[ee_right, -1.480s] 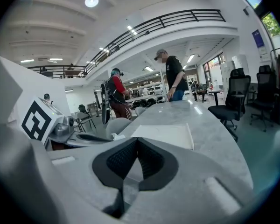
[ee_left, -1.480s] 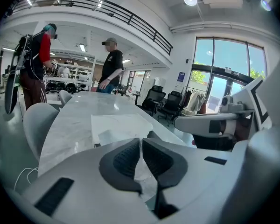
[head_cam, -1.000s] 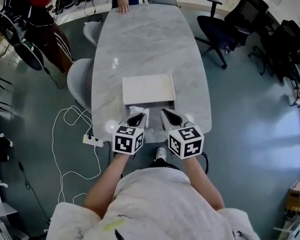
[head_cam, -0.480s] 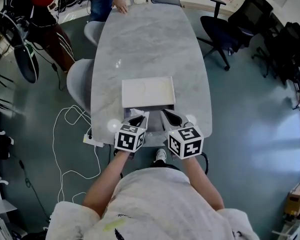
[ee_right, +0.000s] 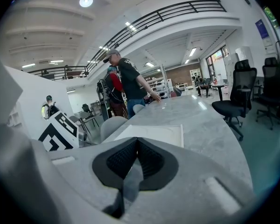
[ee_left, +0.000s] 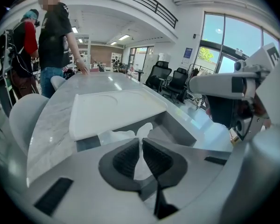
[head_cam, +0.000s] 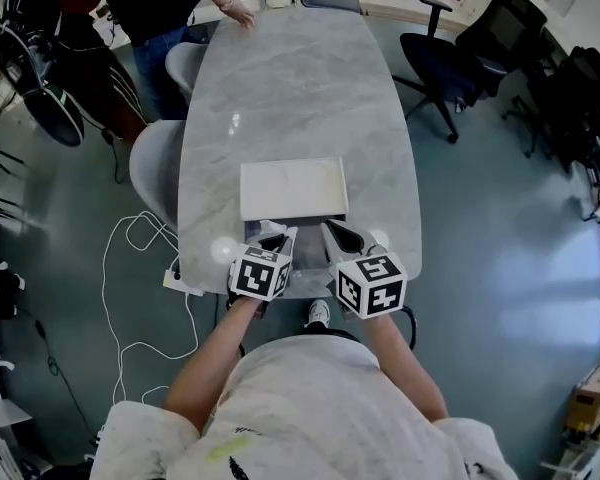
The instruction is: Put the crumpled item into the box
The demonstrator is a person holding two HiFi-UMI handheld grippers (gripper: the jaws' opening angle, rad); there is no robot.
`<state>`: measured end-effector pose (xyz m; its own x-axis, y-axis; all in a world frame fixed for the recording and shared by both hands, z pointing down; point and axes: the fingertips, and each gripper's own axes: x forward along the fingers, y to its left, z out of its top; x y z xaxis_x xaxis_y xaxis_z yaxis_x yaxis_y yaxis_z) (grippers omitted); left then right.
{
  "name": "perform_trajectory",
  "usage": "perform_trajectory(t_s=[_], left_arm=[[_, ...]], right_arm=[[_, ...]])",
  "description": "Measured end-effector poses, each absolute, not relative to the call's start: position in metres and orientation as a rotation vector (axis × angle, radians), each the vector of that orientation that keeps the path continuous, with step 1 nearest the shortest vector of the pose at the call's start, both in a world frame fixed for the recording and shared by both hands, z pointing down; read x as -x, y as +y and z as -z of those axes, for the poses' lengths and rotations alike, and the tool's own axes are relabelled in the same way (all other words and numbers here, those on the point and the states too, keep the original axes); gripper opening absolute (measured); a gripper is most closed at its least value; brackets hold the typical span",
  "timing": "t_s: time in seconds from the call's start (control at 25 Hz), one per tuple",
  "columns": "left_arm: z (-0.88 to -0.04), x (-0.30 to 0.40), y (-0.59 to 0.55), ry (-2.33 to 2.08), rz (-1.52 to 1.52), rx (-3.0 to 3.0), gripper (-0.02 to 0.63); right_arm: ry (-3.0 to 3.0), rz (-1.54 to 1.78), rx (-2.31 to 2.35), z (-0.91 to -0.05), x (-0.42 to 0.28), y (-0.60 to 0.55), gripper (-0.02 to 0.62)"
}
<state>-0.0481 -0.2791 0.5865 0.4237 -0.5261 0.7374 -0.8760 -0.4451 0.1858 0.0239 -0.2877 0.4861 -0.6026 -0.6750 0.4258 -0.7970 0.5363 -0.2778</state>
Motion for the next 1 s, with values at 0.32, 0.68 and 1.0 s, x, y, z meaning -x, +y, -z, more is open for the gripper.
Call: perform_trajectory(t_s=[0.32,0.68,1.0], left_arm=[[-0.591,0.044,-0.286,-1.166,-0.823,-2.115,0.025],[-0.583,0.046,-0.28,-1.17,-0.794,-2.129,0.026],[-0.548,0.055,-0.271,-1.235,-0.687,-2.179,0.026]], right_arm=[[-2.504,-0.673,-1.225,-0.491,-0.026,-0.295,0.005],[-2.517,-0.681,-1.215,-0.49,-0.022,-0.288,0.005],[-2.539,-0.649,-1.22,-0.479,-0.015,-0.275,0.005]])
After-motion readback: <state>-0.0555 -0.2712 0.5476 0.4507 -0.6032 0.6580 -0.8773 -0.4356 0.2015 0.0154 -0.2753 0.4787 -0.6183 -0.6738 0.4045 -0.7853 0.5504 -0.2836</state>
